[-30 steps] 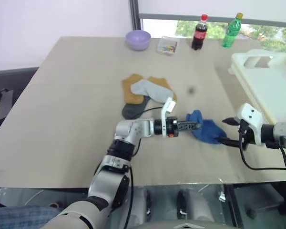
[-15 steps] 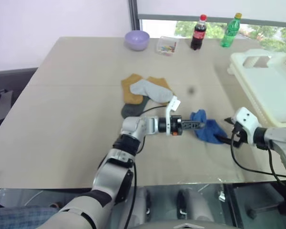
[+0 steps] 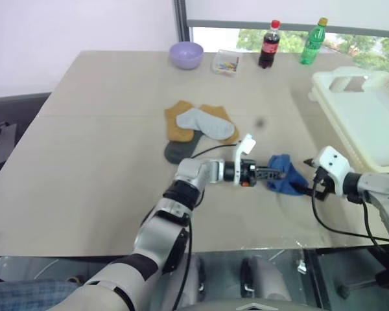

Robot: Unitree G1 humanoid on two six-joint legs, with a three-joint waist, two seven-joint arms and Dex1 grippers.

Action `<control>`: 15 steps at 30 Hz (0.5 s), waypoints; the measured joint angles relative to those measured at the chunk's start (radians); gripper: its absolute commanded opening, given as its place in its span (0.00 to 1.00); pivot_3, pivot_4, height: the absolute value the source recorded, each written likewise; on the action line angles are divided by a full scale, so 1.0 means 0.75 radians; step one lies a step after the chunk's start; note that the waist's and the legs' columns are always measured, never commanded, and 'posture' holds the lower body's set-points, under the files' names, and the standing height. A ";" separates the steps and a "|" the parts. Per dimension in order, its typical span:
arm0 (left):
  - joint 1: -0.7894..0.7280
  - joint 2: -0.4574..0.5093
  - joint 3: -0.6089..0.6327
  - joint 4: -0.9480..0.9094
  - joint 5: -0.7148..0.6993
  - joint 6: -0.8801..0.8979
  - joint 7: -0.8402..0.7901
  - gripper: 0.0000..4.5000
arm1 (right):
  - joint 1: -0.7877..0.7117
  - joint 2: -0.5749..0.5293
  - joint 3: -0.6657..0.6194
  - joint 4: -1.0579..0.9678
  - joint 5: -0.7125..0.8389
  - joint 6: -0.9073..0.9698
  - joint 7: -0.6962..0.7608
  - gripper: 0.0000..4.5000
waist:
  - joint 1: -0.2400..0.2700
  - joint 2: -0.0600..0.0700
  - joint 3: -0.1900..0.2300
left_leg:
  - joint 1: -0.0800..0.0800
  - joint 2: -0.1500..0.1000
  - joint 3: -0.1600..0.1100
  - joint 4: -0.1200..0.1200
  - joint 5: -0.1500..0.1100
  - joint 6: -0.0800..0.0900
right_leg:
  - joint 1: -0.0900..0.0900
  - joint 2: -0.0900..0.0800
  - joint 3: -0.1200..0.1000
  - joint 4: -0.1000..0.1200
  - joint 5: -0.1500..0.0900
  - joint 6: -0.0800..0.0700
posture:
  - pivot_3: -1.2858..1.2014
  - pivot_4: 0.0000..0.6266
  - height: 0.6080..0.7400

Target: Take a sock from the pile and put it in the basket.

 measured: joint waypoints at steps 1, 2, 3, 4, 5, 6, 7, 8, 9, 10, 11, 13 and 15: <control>-0.016 -0.011 0.004 0.030 0.007 -0.010 0.003 0.42 | 0.008 0.000 -0.006 -0.006 0.001 0.003 -0.002 0.97 | 0.001 0.000 0.000 | 0.000 0.000 0.000 0.000 0.000 0.000 | 0.000 0.000 0.000 0.000 0.000 0.000 | 0.52 0.24 0.95; -0.024 -0.015 0.007 0.042 0.016 -0.016 0.005 0.42 | 0.010 0.000 -0.007 -0.011 0.001 0.005 -0.004 0.97 | 0.001 0.000 0.000 | 0.000 0.000 0.000 0.000 0.000 0.000 | 0.000 0.000 0.000 0.000 0.000 0.000 | 0.52 0.24 0.95; -0.037 -0.022 0.012 0.066 0.020 -0.032 0.011 0.42 | 0.017 0.000 -0.011 -0.019 0.002 0.009 -0.005 0.97 | 0.001 0.000 0.000 | 0.000 0.000 0.000 0.000 0.000 0.000 | 0.000 0.000 0.000 0.000 0.000 0.000 | 0.52 0.24 0.95; -0.050 -0.030 0.018 0.094 0.027 -0.050 0.018 0.42 | 0.026 0.000 -0.017 -0.028 0.004 0.015 -0.006 0.97 | 0.002 0.000 0.000 | 0.000 0.000 0.000 0.000 0.000 0.000 | 0.000 0.000 0.000 0.000 0.000 0.000 | 0.52 0.24 0.95; -0.068 -0.043 0.033 0.135 0.042 -0.075 0.027 0.42 | 0.033 -0.001 -0.022 -0.040 0.009 0.028 -0.006 0.97 | 0.002 0.000 0.000 | -0.001 0.000 0.000 0.000 0.000 0.000 | 0.000 0.000 0.000 -0.001 0.000 0.000 | 0.52 0.24 0.95; -0.076 -0.048 0.037 0.156 0.047 -0.093 0.031 0.42 | 0.037 -0.001 -0.022 -0.048 0.013 0.034 -0.004 0.97 | 0.002 0.000 0.000 | -0.001 0.000 0.000 0.000 0.000 0.000 | 0.000 0.000 0.000 -0.001 0.000 0.000 | 0.52 0.24 0.95; -0.086 -0.058 0.042 0.188 0.059 -0.120 0.034 0.42 | 0.046 -0.004 -0.026 -0.063 0.023 0.049 0.000 0.97 | 0.002 0.000 0.000 | -0.001 0.000 0.000 0.000 0.000 0.000 | 0.000 0.000 0.000 -0.001 0.000 0.000 | 0.52 0.24 0.95; -0.095 -0.066 0.050 0.214 0.069 -0.137 0.036 0.42 | 0.054 -0.008 -0.027 -0.078 0.032 0.064 0.004 0.97 | 0.002 0.000 0.000 | -0.001 0.000 -0.001 0.000 0.000 0.000 | 0.000 0.000 -0.001 -0.001 0.000 0.000 | 0.52 0.24 0.95; -0.099 -0.070 0.051 0.228 0.072 -0.148 0.038 0.42 | 0.058 -0.011 -0.028 -0.085 0.039 0.072 0.009 0.97 | 0.002 0.000 0.000 | -0.001 0.000 -0.001 0.000 0.000 0.000 | 0.000 0.000 -0.001 -0.001 0.000 0.000 | 0.52 0.24 0.95; -0.107 -0.078 0.058 0.249 0.077 -0.166 0.040 0.42 | 0.069 -0.016 -0.032 -0.100 0.051 0.090 0.014 0.97 | 0.003 0.000 0.000 | -0.001 0.000 -0.001 0.000 0.000 0.000 | 0.000 -0.001 -0.001 -0.001 0.000 0.000 | 0.52 0.24 0.95; -0.114 -0.084 0.064 0.266 0.086 -0.186 0.041 0.42 | 0.081 -0.022 -0.035 -0.117 0.057 0.097 0.016 0.97 | 0.003 0.000 0.000 | -0.001 0.000 -0.001 0.000 0.000 0.000 | 0.000 -0.001 -0.001 -0.001 0.000 0.000 | 0.52 0.24 0.95; -0.123 -0.092 0.068 0.292 0.099 -0.221 0.038 0.54 | 0.103 -0.022 -0.055 -0.143 0.067 0.118 0.010 1.00 | 0.003 0.000 0.000 | -0.002 0.000 -0.001 0.000 0.000 0.000 | 0.000 -0.001 -0.001 -0.001 0.000 0.000 | 0.52 0.24 0.95; -0.123 -0.096 0.072 0.303 0.105 -0.240 0.013 0.70 | 0.116 -0.022 -0.075 -0.158 0.090 0.150 0.008 1.00 | 0.003 0.000 0.000 | -0.002 0.000 -0.001 0.000 0.000 0.000 | 0.000 -0.001 -0.001 -0.001 0.000 0.000 | 0.52 0.24 0.95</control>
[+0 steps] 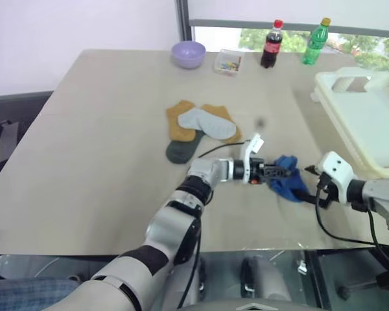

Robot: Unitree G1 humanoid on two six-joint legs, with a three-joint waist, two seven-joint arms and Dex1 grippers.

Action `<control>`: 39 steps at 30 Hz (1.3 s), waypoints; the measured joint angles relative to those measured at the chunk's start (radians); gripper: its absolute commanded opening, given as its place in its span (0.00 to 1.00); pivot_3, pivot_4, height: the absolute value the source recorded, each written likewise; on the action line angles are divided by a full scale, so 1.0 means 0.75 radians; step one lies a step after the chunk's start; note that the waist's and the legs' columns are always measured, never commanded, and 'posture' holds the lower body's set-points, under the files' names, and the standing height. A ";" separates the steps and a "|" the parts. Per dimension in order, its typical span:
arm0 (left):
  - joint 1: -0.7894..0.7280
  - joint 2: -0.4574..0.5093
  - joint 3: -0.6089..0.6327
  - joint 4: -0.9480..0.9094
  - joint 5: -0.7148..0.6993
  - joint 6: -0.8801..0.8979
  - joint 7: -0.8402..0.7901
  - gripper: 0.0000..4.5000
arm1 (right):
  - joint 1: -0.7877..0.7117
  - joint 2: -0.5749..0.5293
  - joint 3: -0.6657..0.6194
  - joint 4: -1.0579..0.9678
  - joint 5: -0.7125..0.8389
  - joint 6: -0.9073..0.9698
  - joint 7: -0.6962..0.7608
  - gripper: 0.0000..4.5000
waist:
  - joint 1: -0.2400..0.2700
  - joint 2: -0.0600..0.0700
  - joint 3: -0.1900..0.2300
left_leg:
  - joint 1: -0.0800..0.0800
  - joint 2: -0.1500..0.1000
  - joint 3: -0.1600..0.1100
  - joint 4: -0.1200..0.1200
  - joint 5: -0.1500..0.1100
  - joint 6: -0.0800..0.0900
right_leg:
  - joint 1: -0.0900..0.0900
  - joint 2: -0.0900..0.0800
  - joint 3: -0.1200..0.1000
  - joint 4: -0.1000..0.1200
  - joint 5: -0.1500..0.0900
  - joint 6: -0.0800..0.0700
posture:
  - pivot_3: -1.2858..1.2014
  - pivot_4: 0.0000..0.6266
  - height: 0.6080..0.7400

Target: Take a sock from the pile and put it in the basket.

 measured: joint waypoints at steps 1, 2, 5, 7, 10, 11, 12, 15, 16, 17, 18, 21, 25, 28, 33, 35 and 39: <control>0.000 -0.001 0.002 0.001 0.003 -0.003 -0.012 0.77 | 0.005 -0.001 -0.006 -0.006 0.011 0.014 -0.001 1.00 | 0.000 0.000 0.000 | 0.000 0.000 0.000 0.000 0.000 0.000 | 0.000 0.000 0.000 0.000 0.000 0.000 | 0.52 0.24 0.95; -0.001 -0.001 0.002 0.001 0.004 -0.004 -0.041 0.89 | 0.013 -0.001 -0.012 -0.018 0.024 0.033 -0.006 1.00 | 0.000 0.000 0.000 | 0.000 0.000 0.000 0.000 0.000 0.000 | 0.000 0.000 0.000 0.000 0.000 0.000 | 0.52 0.24 0.95; -0.002 -0.004 0.003 0.000 0.010 -0.005 -0.076 0.99 | 0.031 0.000 -0.031 -0.035 0.042 0.052 -0.015 1.00 | 0.001 0.000 0.000 | 0.000 0.000 -0.001 0.000 0.000 0.000 | 0.000 0.000 -0.001 0.000 0.000 0.000 | 0.52 0.24 0.95; -0.002 -0.003 -0.003 0.000 0.031 -0.010 -0.079 0.99 | 0.046 -0.002 -0.065 -0.042 0.063 0.063 -0.020 1.00 | 0.001 0.000 0.000 | 0.000 0.000 -0.001 0.000 0.000 0.000 | 0.000 -0.001 -0.001 0.000 0.000 0.000 | 0.52 0.24 0.95; -0.001 0.006 -0.013 -0.003 0.044 -0.012 -0.113 0.99 | 0.053 -0.013 -0.116 -0.052 0.085 0.085 -0.025 1.00 | 0.000 0.000 0.000 | 0.000 0.000 -0.001 0.000 0.000 0.000 | 0.000 0.000 -0.001 0.000 0.000 0.000 | 0.52 0.24 0.95; 0.001 0.013 -0.017 -0.007 0.046 -0.012 -0.128 0.99 | 0.055 -0.019 -0.138 -0.054 0.094 0.090 -0.028 1.00 | 0.000 0.000 0.000 | 0.000 0.000 -0.001 0.000 0.000 0.000 | 0.000 0.000 -0.001 0.000 0.000 0.000 | 0.52 0.24 0.95; 0.012 0.021 -0.029 -0.020 0.051 -0.013 -0.153 0.99 | 0.056 -0.019 -0.179 -0.054 0.117 0.108 -0.037 1.00 | 0.000 0.000 0.000 | 0.000 0.000 -0.001 0.000 0.000 0.000 | 0.000 0.000 -0.001 0.000 0.000 0.000 | 0.52 0.24 0.95; 0.053 0.044 -0.040 -0.055 0.057 -0.013 -0.211 0.99 | 0.051 -0.018 -0.266 -0.055 0.168 0.157 -0.057 1.00 | 0.000 0.000 0.000 | 0.000 0.000 -0.001 0.000 0.000 0.000 | 0.000 0.000 -0.001 0.000 0.000 0.000 | 0.52 0.24 0.95; 0.061 0.049 -0.043 -0.068 0.059 -0.012 -0.224 0.99 | 0.047 -0.017 -0.275 -0.057 0.183 0.174 -0.062 1.00 | 0.000 0.000 0.000 | 0.000 0.000 -0.001 0.000 0.000 0.000 | 0.000 0.000 -0.001 0.000 0.000 0.000 | 0.52 0.24 0.95; 0.068 0.053 -0.049 -0.080 0.065 -0.013 -0.232 0.99 | 0.035 -0.006 -0.284 -0.058 0.210 0.204 -0.077 1.00 | -0.001 0.000 0.000 | 0.000 0.000 -0.001 0.000 0.000 0.000 | 0.000 0.000 -0.001 0.000 0.000 0.000 | 0.52 0.24 0.95; 0.072 0.053 -0.053 -0.086 0.070 -0.014 -0.234 0.99 | 0.022 0.005 -0.298 -0.061 0.230 0.226 -0.087 1.00 | 0.000 0.000 0.000 | 0.000 0.000 -0.001 0.000 0.000 0.000 | 0.000 0.000 -0.001 0.000 0.000 0.000 | 0.52 0.24 0.95; 0.077 0.055 -0.055 -0.089 0.076 -0.029 -0.233 0.99 | -0.053 0.036 -0.338 -0.095 0.319 0.329 -0.144 1.00 | 0.000 0.001 0.000 | 0.000 0.000 -0.002 0.000 0.000 0.000 | 0.000 0.000 -0.001 0.000 0.000 0.000 | 0.52 0.24 0.95; 0.078 0.051 -0.059 -0.089 0.084 -0.041 -0.233 0.99 | -0.167 0.142 -0.374 -0.154 0.450 0.475 -0.246 1.00 | 0.000 0.001 0.000 | 0.000 0.000 -0.002 0.000 0.000 0.000 | 0.000 0.000 -0.001 0.001 0.000 0.000 | 0.52 0.24 0.95; 0.081 0.042 -0.064 -0.089 0.086 -0.051 -0.232 0.99 | -0.215 0.185 -0.372 -0.165 0.502 0.557 -0.324 1.00 | 0.005 0.001 0.000 | -0.002 -0.001 -0.003 0.000 0.000 0.001 | 0.000 -0.002 -0.003 0.000 0.000 -0.001 | 0.52 0.24 0.95; 0.083 0.042 -0.065 -0.092 0.086 -0.055 -0.233 0.99 | -0.181 0.184 -0.333 -0.167 0.504 0.639 -0.399 1.00 | 0.004 0.001 -0.001 | -0.004 -0.001 -0.003 0.000 -0.001 0.002 | 0.000 -0.002 -0.004 -0.001 0.000 0.000 | 0.52 0.24 0.95; 0.086 0.042 -0.065 -0.094 0.086 -0.058 -0.233 0.99 | -0.142 0.184 -0.304 -0.164 0.493 0.663 -0.415 1.00 | 0.003 0.001 -0.001 | -0.004 -0.001 -0.003 0.000 -0.001 0.002 | 0.000 -0.002 -0.004 -0.001 0.000 0.000 | 0.52 0.24 0.95; 0.098 0.046 -0.068 -0.113 0.097 -0.067 -0.233 0.99 | -0.072 0.183 -0.296 -0.098 0.476 0.716 -0.454 1.00 | 0.000 0.002 -0.001 | -0.003 -0.001 -0.003 0.000 -0.001 0.002 | 0.000 -0.002 -0.004 -0.001 0.000 0.000 | 0.52 0.24 0.95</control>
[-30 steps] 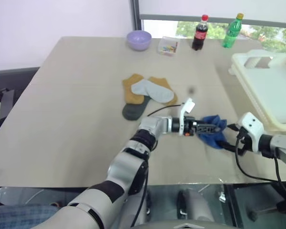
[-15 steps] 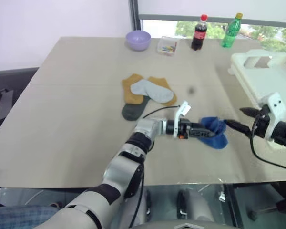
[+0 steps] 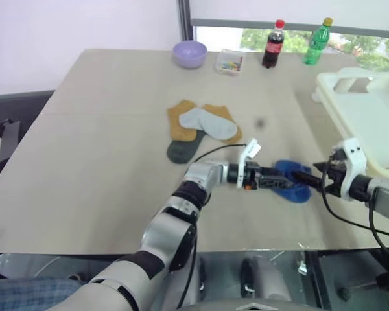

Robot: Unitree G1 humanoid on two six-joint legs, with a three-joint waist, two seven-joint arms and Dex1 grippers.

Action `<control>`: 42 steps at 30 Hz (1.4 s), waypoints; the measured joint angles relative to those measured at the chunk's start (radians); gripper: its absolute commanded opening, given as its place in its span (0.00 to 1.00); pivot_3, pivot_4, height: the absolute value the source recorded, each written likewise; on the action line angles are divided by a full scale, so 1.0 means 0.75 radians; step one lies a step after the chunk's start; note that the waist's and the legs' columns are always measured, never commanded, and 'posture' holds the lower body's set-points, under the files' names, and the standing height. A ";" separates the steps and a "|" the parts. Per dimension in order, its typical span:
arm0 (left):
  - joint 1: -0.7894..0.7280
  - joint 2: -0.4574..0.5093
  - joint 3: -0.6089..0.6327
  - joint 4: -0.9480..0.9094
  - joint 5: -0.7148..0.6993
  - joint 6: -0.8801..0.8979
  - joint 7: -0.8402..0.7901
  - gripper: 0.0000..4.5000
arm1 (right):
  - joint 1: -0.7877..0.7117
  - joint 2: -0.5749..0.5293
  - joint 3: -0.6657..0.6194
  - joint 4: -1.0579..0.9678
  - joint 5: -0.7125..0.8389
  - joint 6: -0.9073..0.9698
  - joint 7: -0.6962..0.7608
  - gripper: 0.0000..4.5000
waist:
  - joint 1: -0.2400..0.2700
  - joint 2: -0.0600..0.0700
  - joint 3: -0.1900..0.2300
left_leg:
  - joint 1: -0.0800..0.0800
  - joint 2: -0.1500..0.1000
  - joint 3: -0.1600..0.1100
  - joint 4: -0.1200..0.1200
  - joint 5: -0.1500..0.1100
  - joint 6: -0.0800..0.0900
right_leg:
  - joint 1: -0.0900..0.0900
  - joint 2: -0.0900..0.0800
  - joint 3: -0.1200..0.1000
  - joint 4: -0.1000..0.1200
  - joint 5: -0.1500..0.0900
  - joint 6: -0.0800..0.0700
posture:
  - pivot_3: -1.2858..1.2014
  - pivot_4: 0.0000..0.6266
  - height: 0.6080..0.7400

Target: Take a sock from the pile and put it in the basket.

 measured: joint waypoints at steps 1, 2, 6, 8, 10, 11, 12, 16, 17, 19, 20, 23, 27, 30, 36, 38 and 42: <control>0.001 0.001 -0.001 -0.002 0.000 0.000 0.000 0.99 | 0.009 0.000 -0.001 0.015 0.002 0.016 -0.004 1.00 | 0.000 0.000 0.000 | 0.000 0.000 0.000 0.000 0.000 0.000 | 0.000 0.000 0.000 0.000 0.000 0.000 | 0.52 0.24 0.95; 0.003 0.002 -0.004 -0.006 0.001 0.000 0.000 0.99 | 0.016 0.007 -0.016 0.020 0.016 0.041 -0.006 1.00 | 0.000 0.000 0.000 | 0.000 0.000 0.000 0.000 0.000 0.000 | 0.000 0.000 0.000 0.000 0.000 0.000 | 0.52 0.24 0.95; 0.007 0.004 -0.007 -0.011 0.001 -0.001 0.000 1.00 | 0.018 0.050 -0.096 0.013 0.111 0.143 -0.003 0.82 | 0.000 0.000 -0.001 | 0.001 0.001 -0.001 0.000 0.000 0.000 | 0.000 0.001 -0.001 0.000 0.000 0.000 | 0.52 0.24 0.95; 0.008 0.005 -0.009 -0.011 0.002 -0.005 0.000 1.00 | 0.029 0.103 -0.126 -0.010 0.176 0.210 -0.006 0.69 | -0.001 0.000 -0.001 | 0.001 0.001 -0.002 0.000 0.000 0.000 | 0.001 0.001 -0.001 0.000 0.000 0.000 | 0.52 0.24 0.95; 0.012 0.005 -0.010 -0.012 0.004 -0.014 0.001 1.00 | 0.035 0.168 -0.153 -0.018 0.216 0.253 -0.028 0.52 | -0.001 -0.001 -0.002 | 0.001 0.001 -0.002 0.000 0.000 0.000 | 0.001 0.001 -0.002 0.000 0.000 0.000 | 0.52 0.24 0.95; 0.014 0.005 -0.010 -0.012 0.005 -0.016 0.001 1.00 | 0.037 0.202 -0.165 -0.016 0.226 0.263 -0.039 0.41 | -0.001 -0.001 -0.002 | 0.001 0.001 -0.002 0.000 0.000 0.000 | 0.001 0.001 -0.001 0.000 0.000 0.000 | 0.52 0.24 0.95; 0.015 0.006 -0.011 -0.014 0.006 -0.017 0.001 1.00 | 0.037 0.233 -0.183 -0.003 0.242 0.275 -0.053 0.29 | -0.001 -0.001 -0.003 | 0.001 0.001 -0.002 0.000 0.000 0.000 | 0.001 0.001 -0.001 0.000 0.000 0.000 | 0.52 0.24 0.95; 0.023 0.013 -0.011 -0.024 0.009 -0.019 0.001 1.00 | 0.026 0.352 -0.273 0.060 0.305 0.327 -0.100 0.01 | -0.002 -0.002 -0.004 | 0.002 0.001 -0.002 0.000 0.000 0.000 | 0.001 0.002 -0.001 0.001 0.000 0.000 | 0.52 0.24 0.95; 0.025 0.018 -0.011 -0.025 0.011 -0.020 0.001 1.00 | 0.016 0.415 -0.331 0.099 0.339 0.343 -0.127 0.01 | -0.005 -0.002 -0.005 | 0.003 0.001 -0.002 0.000 0.000 0.000 | 0.002 0.002 -0.001 0.002 0.000 0.000 | 0.52 0.24 0.95; 0.026 0.020 -0.012 -0.025 0.014 -0.022 0.001 1.00 | -0.011 0.440 -0.386 0.135 0.367 0.360 -0.160 0.01 | -0.008 -0.003 -0.005 | 0.005 0.002 -0.001 0.000 0.000 0.000 | 0.003 0.002 0.000 0.002 0.000 0.000 | 0.52 0.24 0.95; 0.027 0.020 -0.013 -0.025 0.015 -0.024 0.002 1.00 | -0.016 0.446 -0.399 0.145 0.374 0.363 -0.170 0.01 | -0.008 -0.004 -0.006 | 0.006 0.002 -0.001 0.000 0.000 0.000 | 0.004 0.002 0.000 0.002 0.000 0.000 | 0.52 0.24 0.95; 0.040 0.027 -0.015 -0.037 0.022 -0.048 0.002 1.00 | -0.033 0.458 -0.437 0.179 0.411 0.380 -0.199 0.01 | -0.009 -0.005 -0.008 | 0.006 0.002 -0.001 0.000 0.000 0.000 | 0.005 0.002 0.000 0.002 0.000 0.000 | 0.52 0.24 0.95; 0.119 0.038 -0.011 -0.128 0.034 -0.175 0.031 1.00 | -0.041 0.459 -0.445 0.183 0.441 0.388 -0.236 0.01 | -0.013 -0.004 -0.008 | 0.006 0.002 0.000 0.000 0.000 0.000 | 0.004 0.002 0.002 0.002 0.000 0.000 | 0.52 0.24 0.95; 0.205 0.073 -0.009 -0.236 0.052 -0.318 0.061 1.00 | -0.043 0.461 -0.440 0.173 0.461 0.391 -0.262 0.01 | -0.016 -0.004 -0.008 | 0.005 0.002 0.001 -0.001 0.000 0.000 | 0.001 0.001 0.004 0.003 0.000 -0.001 | 0.52 0.24 0.95; 0.360 0.198 -0.004 -0.446 0.066 -0.641 0.043 1.00 | -0.053 0.479 -0.388 0.123 0.483 0.406 -0.319 0.01 | -0.020 -0.001 -0.008 | 0.004 0.002 0.004 -0.003 0.000 0.000 | -0.002 0.001 0.007 0.004 0.000 -0.001 | 0.52 0.24 0.95; 0.395 0.228 -0.006 -0.466 0.096 -0.751 0.059 1.00 | -0.080 0.500 -0.386 0.123 0.490 0.406 -0.346 0.01 | -0.020 0.000 -0.008 | 0.004 0.002 0.005 -0.002 0.000 0.000 | -0.002 0.001 0.007 0.004 0.000 -0.001 | 0.52 0.24 0.95; 0.504 0.232 0.002 -0.487 0.135 -0.947 0.158 1.00 | -0.180 0.507 -0.386 0.120 0.513 0.408 -0.418 0.01 | -0.020 0.001 -0.008 | 0.004 0.002 0.006 -0.003 0.000 0.000 | -0.002 0.000 0.007 0.003 0.000 -0.001 | 0.52 0.24 0.95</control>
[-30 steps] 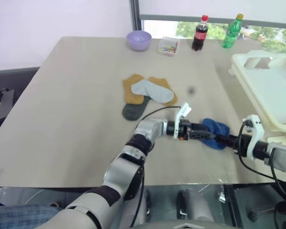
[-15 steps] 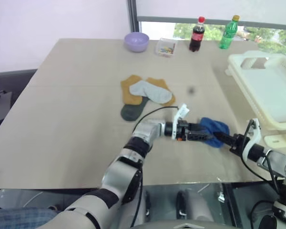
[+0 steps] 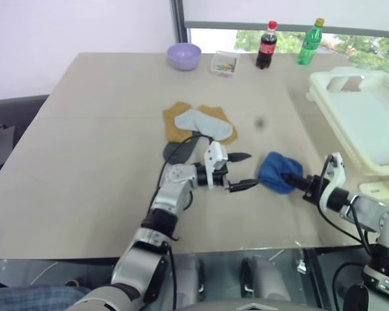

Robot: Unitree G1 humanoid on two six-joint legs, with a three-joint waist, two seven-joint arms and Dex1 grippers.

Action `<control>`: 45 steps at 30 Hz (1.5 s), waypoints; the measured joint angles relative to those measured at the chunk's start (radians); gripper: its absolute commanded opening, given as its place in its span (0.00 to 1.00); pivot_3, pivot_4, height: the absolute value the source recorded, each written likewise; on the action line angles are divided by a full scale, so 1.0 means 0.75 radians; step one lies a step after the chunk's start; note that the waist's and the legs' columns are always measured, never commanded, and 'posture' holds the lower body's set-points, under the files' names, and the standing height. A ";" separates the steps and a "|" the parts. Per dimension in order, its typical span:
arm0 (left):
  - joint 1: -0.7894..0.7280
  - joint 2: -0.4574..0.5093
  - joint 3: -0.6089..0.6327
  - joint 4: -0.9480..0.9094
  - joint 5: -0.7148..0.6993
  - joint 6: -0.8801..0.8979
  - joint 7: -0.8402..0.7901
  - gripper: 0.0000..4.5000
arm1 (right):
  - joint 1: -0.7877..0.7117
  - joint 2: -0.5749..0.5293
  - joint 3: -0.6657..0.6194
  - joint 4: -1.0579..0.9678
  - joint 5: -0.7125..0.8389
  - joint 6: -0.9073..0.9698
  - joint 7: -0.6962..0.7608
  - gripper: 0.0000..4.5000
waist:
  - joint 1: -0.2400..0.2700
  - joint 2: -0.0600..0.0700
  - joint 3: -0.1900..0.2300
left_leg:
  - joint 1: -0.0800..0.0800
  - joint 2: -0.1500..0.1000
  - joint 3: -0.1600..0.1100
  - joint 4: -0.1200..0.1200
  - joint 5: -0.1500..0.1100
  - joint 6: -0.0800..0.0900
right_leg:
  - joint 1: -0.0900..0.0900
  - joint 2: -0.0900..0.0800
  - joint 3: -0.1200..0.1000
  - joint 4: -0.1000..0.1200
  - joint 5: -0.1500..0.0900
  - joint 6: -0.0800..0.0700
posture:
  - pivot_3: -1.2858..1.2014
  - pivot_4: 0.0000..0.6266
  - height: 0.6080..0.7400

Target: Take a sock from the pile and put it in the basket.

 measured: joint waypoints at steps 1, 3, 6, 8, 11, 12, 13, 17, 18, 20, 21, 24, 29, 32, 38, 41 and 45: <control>0.028 -0.004 0.002 -0.006 0.009 -0.036 0.032 1.00 | -0.038 0.001 -0.003 -0.003 0.015 0.006 -0.022 0.01 | -0.001 0.000 0.000 | 0.000 0.000 0.000 0.000 0.000 0.000 | 0.000 0.000 0.000 0.000 0.000 0.000 | 0.52 0.24 0.95; 0.052 -0.010 0.002 -0.009 0.019 -0.070 0.068 1.00 | -0.087 0.001 -0.006 -0.018 0.038 0.010 -0.049 0.01 | -0.001 0.001 0.000 | 0.000 0.000 0.000 0.000 0.000 0.000 | 0.000 0.000 0.000 0.000 0.000 0.000 | 0.52 0.24 0.95; 0.088 -0.018 0.004 -0.046 0.027 -0.129 0.147 1.00 | -0.158 0.000 0.009 -0.050 0.081 0.037 -0.086 0.01 | 0.000 0.001 0.000 | 0.000 0.000 0.000 -0.001 0.000 0.000 | 0.000 0.000 -0.001 0.000 0.000 0.000 | 0.52 0.24 0.95; 0.107 -0.030 -0.001 -0.078 0.037 -0.143 0.194 1.00 | -0.194 -0.031 0.052 -0.063 0.080 0.046 -0.111 0.01 | -0.001 0.001 0.001 | -0.001 0.000 0.001 0.000 0.000 0.000 | 0.000 0.000 0.000 0.000 0.000 0.000 | 0.52 0.24 0.95; 0.125 -0.065 -0.008 -0.156 0.033 -0.117 0.260 1.00 | -0.295 -0.118 0.042 -0.060 0.096 0.071 -0.138 0.01 | 0.004 0.002 0.001 | -0.002 -0.001 0.000 0.000 0.000 0.001 | -0.001 -0.001 0.000 -0.001 0.000 0.000 | 0.52 0.24 0.95; 0.125 -0.074 -0.014 -0.185 0.031 -0.109 0.278 1.00 | -0.335 -0.167 0.031 -0.053 0.103 0.076 -0.140 0.01 | 0.007 0.002 0.001 | -0.002 -0.001 0.000 0.000 0.000 0.001 | -0.001 -0.001 -0.001 -0.001 0.000 0.000 | 0.52 0.24 0.95; 0.125 -0.079 -0.020 -0.205 0.031 -0.106 0.290 1.00 | -0.359 -0.203 0.018 -0.047 0.103 0.079 -0.142 0.01 | 0.011 0.002 0.001 | -0.002 -0.001 0.000 0.000 0.000 0.001 | -0.001 -0.001 -0.001 -0.001 0.000 0.000 | 0.52 0.24 0.95; 0.108 -0.134 -0.031 -0.277 0.031 -0.014 0.387 1.00 | -0.465 -0.413 -0.049 0.110 0.024 0.089 -0.175 0.01 | 0.020 0.002 0.001 | -0.005 -0.001 -0.001 0.000 -0.001 0.001 | -0.001 0.000 -0.004 -0.004 0.000 0.000 | 0.52 0.24 0.95; 0.096 -0.142 -0.036 -0.292 0.028 0.019 0.402 1.00 | -0.481 -0.432 -0.067 0.146 0.010 0.088 -0.183 0.01 | 0.019 0.002 0.001 | -0.006 -0.001 -0.001 0.000 -0.001 0.002 | -0.001 0.000 -0.003 -0.004 0.000 0.000 | 0.52 0.24 0.95; 0.068 -0.172 -0.048 -0.352 0.004 0.103 0.428 1.00 | -0.535 -0.475 -0.102 0.260 -0.020 0.080 -0.193 0.01 | 0.017 0.003 0.002 | -0.009 -0.001 0.000 0.000 -0.001 0.002 | -0.005 0.000 -0.002 -0.004 0.000 0.001 | 0.52 0.24 0.95; 0.054 -0.186 -0.061 -0.385 -0.006 0.131 0.436 1.00 | -0.563 -0.498 -0.119 0.311 -0.038 0.064 -0.196 0.01 | 0.018 0.003 0.002 | -0.011 -0.001 0.000 0.000 -0.001 0.002 | -0.007 0.000 -0.002 -0.004 0.000 0.001 | 0.52 0.24 0.95; -0.002 -0.211 -0.092 -0.442 -0.010 0.214 0.449 1.00 | -0.657 -0.574 -0.175 0.483 -0.081 0.005 -0.193 0.01 | 0.020 0.004 0.002 | -0.017 -0.002 0.002 0.001 -0.001 0.002 | -0.014 0.001 -0.001 -0.002 0.001 0.001 | 0.52 0.24 0.95; -0.081 -0.245 -0.102 -0.453 -0.043 0.323 0.477 1.00 | -0.754 -0.658 -0.256 0.834 -0.177 -0.167 -0.198 0.01 | 0.020 0.004 0.002 | -0.017 -0.003 0.005 0.000 -0.001 0.002 | -0.015 0.002 0.002 -0.003 0.001 0.001 | 0.52 0.24 0.95; -0.139 -0.259 -0.107 -0.445 -0.044 0.340 0.493 1.00 | -0.807 -0.684 -0.297 1.058 -0.236 -0.288 -0.217 0.01 | 0.018 0.004 0.002 | -0.017 -0.003 0.008 0.000 -0.001 0.002 | -0.016 0.002 0.005 -0.004 0.001 0.002 | 0.52 0.24 0.95; -0.227 -0.268 -0.121 -0.379 -0.031 0.340 0.499 1.00 | -0.812 -0.712 -0.248 1.395 -0.390 -0.557 -0.179 0.01 | 0.017 0.006 0.002 | -0.016 -0.003 0.012 0.000 0.000 0.002 | -0.017 0.004 0.008 -0.004 0.001 0.002 | 0.52 0.24 0.95; -0.247 -0.275 -0.121 -0.366 -0.031 0.320 0.504 1.00 | -0.812 -0.715 -0.219 1.480 -0.435 -0.643 -0.145 0.26 | 0.017 0.006 0.002 | -0.016 -0.003 0.013 0.000 0.002 -0.003 | -0.017 0.004 0.009 -0.004 0.001 0.003 | 0.52 0.24 0.95; -0.254 -0.275 -0.122 -0.356 -0.029 0.316 0.521 1.00 | -0.794 -0.727 -0.178 1.515 -0.477 -0.695 -0.077 0.70 | 0.019 0.007 0.003 | -0.017 -0.003 0.013 0.000 0.003 -0.003 | -0.017 0.004 0.009 -0.004 0.001 0.003 | 0.52 0.24 0.95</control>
